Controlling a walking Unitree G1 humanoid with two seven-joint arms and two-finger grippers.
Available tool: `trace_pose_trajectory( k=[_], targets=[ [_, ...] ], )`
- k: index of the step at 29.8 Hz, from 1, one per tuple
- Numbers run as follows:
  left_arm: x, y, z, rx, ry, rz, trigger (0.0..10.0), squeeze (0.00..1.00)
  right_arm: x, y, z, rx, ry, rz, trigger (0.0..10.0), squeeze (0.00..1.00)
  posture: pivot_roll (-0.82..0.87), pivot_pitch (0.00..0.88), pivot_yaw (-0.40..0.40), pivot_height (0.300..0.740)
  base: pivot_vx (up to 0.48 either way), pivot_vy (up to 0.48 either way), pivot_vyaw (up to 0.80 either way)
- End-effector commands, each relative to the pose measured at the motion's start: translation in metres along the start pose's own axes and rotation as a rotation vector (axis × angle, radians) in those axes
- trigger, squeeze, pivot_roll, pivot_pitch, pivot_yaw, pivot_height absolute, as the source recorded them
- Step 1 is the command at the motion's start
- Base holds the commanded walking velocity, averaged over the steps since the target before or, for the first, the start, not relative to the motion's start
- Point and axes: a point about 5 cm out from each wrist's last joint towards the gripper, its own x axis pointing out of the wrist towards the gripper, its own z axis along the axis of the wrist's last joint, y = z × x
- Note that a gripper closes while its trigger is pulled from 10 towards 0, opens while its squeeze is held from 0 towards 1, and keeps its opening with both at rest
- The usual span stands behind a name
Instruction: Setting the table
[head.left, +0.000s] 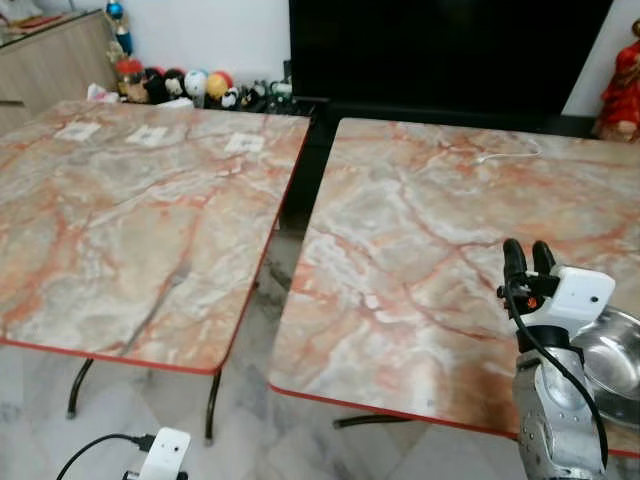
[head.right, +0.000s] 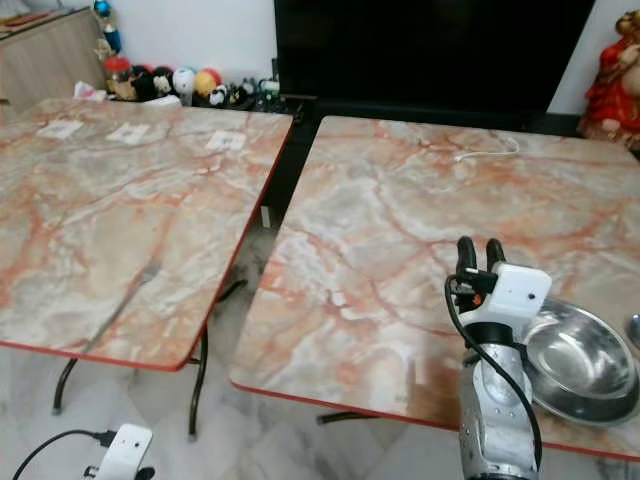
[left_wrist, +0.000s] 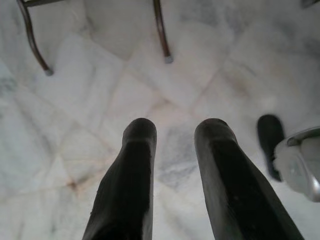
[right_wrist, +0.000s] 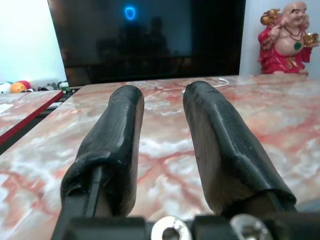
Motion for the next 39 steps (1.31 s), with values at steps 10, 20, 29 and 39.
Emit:
trace_pose_trajectory(
  k=[10, 20, 29, 39],
  targets=[
    [-0.005, 0.020, -0.015, -0.003, 0.041, 0.020, 10.0, 0.00, -0.002, 0.002, -0.004, -0.006, 0.021, 0.006, 10.0, 0.00, 0.06, 0.000, 0.001, 0.740, 0.000, 0.480, 0.00],
    [-0.002, 0.001, -0.010, -0.005, 0.029, -0.004, 10.0, 0.00, -0.002, 0.000, -0.006, -0.016, 0.029, 0.012, 10.0, 0.00, 0.06, 0.000, -0.011, 0.740, 0.000, 0.480, 0.00],
    [-0.002, 0.004, -0.008, -0.020, 0.023, 0.011, 10.0, 0.00, 0.000, 0.005, -0.007, -0.010, 0.032, 0.016, 10.0, 0.00, 0.06, 0.000, -0.010, 0.740, 0.000, 0.480, 0.00],
    [-0.003, 0.009, -0.009, -0.022, 0.022, 0.020, 10.0, 0.00, -0.001, 0.006, -0.009, -0.009, 0.045, 0.018, 10.0, 0.00, 0.07, 0.001, -0.013, 0.740, 0.000, 0.250, 0.00]
  ],
)
